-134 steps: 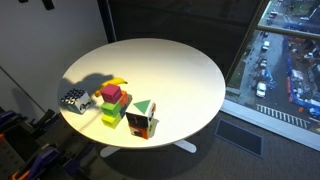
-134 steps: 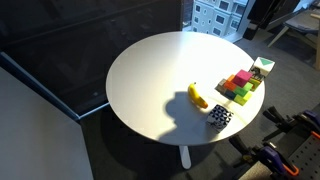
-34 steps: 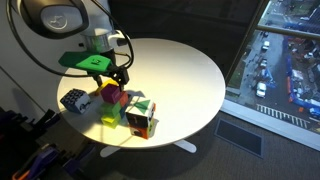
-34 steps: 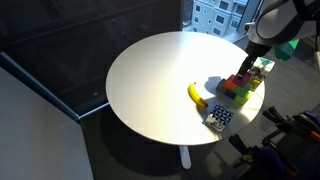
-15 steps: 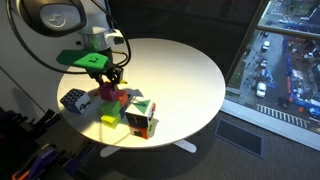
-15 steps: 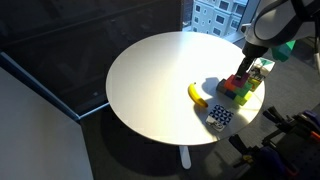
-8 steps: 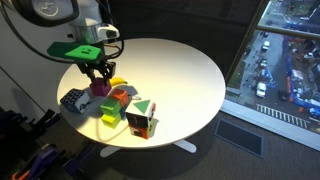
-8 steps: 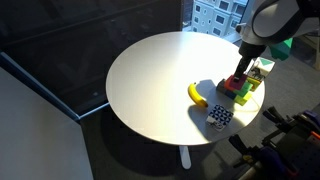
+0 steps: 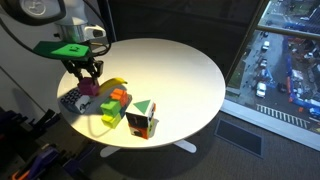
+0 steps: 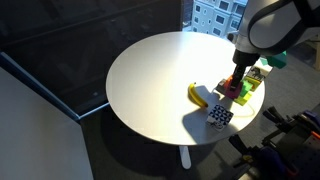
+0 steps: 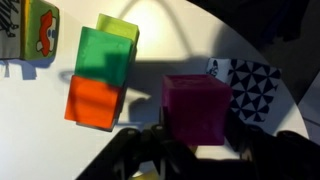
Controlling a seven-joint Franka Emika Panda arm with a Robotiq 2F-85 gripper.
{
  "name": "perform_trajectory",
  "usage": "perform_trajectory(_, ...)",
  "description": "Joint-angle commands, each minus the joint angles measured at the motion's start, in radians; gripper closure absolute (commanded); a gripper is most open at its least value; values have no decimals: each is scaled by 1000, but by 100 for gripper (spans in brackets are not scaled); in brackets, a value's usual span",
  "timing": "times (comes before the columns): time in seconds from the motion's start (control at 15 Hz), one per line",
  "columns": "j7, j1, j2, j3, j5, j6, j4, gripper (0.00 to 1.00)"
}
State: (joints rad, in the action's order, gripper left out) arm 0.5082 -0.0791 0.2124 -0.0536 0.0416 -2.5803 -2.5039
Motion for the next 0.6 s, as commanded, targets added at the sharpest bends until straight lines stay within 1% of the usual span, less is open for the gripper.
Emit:
perform_trajectory(0.0,13,0,-53,-22,22,33,-43,70)
perform_trajectory(0.53,0,15,-68,-61,92,22,-83,70)
